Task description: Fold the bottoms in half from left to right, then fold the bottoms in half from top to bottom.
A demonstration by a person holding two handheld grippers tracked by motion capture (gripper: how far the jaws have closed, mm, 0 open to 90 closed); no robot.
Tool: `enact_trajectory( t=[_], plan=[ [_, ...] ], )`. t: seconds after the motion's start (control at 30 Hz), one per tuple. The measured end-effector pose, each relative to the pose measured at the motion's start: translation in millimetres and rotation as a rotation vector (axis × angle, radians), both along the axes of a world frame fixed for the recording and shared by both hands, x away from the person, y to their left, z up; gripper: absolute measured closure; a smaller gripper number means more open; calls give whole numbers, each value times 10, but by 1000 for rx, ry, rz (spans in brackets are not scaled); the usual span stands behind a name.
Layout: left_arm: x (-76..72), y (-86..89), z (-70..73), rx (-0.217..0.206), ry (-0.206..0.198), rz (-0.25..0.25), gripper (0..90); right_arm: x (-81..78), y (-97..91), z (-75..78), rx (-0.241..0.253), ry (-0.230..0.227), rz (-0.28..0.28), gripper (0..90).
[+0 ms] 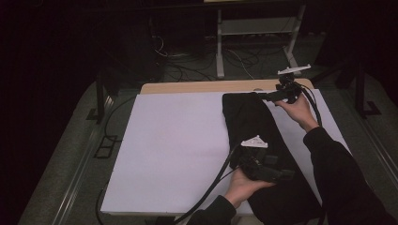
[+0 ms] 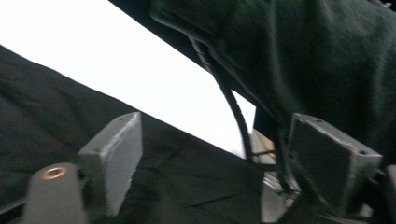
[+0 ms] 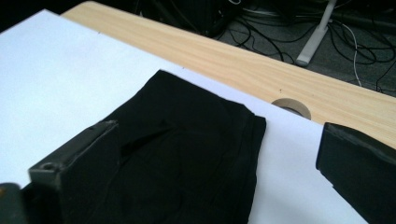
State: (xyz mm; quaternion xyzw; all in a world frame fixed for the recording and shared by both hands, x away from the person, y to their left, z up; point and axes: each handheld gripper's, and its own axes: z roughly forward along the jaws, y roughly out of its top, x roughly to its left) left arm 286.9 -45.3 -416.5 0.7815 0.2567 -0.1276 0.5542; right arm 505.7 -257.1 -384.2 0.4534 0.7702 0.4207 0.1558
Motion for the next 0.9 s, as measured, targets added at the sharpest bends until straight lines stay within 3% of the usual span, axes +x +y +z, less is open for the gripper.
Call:
enact_trajectory(
  t=[0.07, 0.33, 0.47, 0.6, 0.9],
  plan=[
    [13, 60, 32, 5, -23, 14, 123, -21, 4, 11, -14, 12, 13, 0],
    [95, 235, 154, 32, -97, 44, 16, -62, -8, 40, 10, 39, 18, 0],
    [138, 316, 187, 70, -131, 56, 0, -71, -21, 24, 4, 43, 10, 0],
    [185, 382, 221, 94, -149, 72, 0, -87, -40, -18, 9, 48, 9, 0],
    [293, 495, 310, 88, -161, 115, 0, -154, -104, -59, 17, 54, 16, 0]
  ],
)
